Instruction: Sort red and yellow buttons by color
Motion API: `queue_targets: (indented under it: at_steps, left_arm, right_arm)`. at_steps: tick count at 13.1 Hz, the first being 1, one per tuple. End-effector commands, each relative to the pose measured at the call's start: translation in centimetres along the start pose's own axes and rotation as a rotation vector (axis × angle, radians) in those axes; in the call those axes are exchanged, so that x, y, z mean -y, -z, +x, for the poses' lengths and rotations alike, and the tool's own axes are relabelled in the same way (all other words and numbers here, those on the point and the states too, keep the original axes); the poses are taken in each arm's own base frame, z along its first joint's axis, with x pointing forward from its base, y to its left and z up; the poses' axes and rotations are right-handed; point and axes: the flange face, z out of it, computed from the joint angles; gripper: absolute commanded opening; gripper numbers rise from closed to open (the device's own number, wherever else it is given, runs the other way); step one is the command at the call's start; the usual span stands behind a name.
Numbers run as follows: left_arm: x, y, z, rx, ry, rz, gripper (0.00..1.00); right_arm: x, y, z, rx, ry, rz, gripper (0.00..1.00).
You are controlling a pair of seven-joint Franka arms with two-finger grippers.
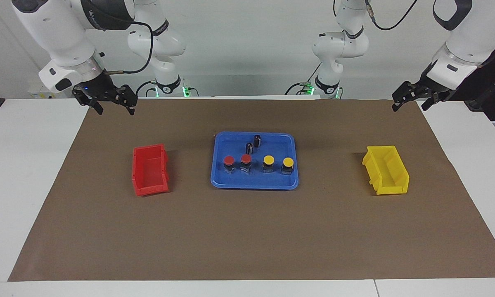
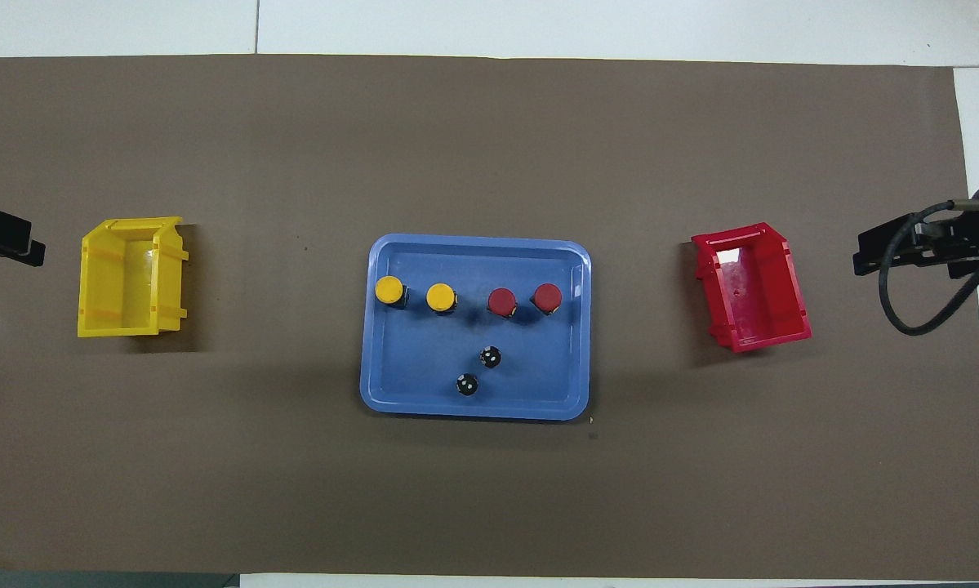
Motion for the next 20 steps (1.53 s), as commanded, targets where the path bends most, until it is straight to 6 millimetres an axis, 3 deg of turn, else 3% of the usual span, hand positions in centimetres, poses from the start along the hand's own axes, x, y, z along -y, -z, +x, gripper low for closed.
queue_targets:
  at_steps: [1, 4, 5, 6, 8, 11, 13, 15, 20]
  left_arm:
    - [0.3, 0.1, -0.8, 0.005, 0.0, 0.018, 1.0]
    - [0.3, 0.1, -0.8, 0.005, 0.0, 0.02, 1.0]
    - [0.3, 0.0, -0.7, 0.007, 0.0, 0.018, 1.0]
    - [0.3, 0.0, -0.7, 0.007, 0.0, 0.018, 1.0]
    - [0.3, 0.0, -0.7, 0.008, 0.0, 0.018, 1.0]
    - [-0.2, 0.0, -0.8, 0.011, -0.009, 0.019, 1.0]
    - [0.5, 0.0, -0.9, 0.016, 0.009, 0.017, 1.0]
    - [0.6, 0.1, -0.8, 0.01, 0.006, 0.019, 1.0]
    - [0.9, -0.3, -1.1, 0.022, 0.02, 0.027, 1.0]
  right_arm:
    - [0.3, -0.1, -0.3, -0.019, 0.025, -0.01, 1.0]
    - [0.7, -0.2, -0.3, -0.019, 0.033, -0.01, 1.0]
    - [1.8, -0.1, -0.1, -0.042, 0.048, -0.011, 1.0]
    - [3.5, -1.3, -0.1, -0.052, 0.069, -0.013, 1.0]
    - [8.6, -3.8, 0.4, -0.083, 0.04, -0.01, 1.0]
    - [17.9, -9.2, 2.5, -0.123, -0.045, 0.018, 1.0]
    - [24.4, -14.5, 3.1, -0.168, -0.069, 0.053, 1.0]
    - [25.4, -17.9, 3.3, -0.203, -0.07, 0.075, 1.0]
    - [29.9, -23.5, 0.6, -0.172, 0.008, 0.041, 1.0]
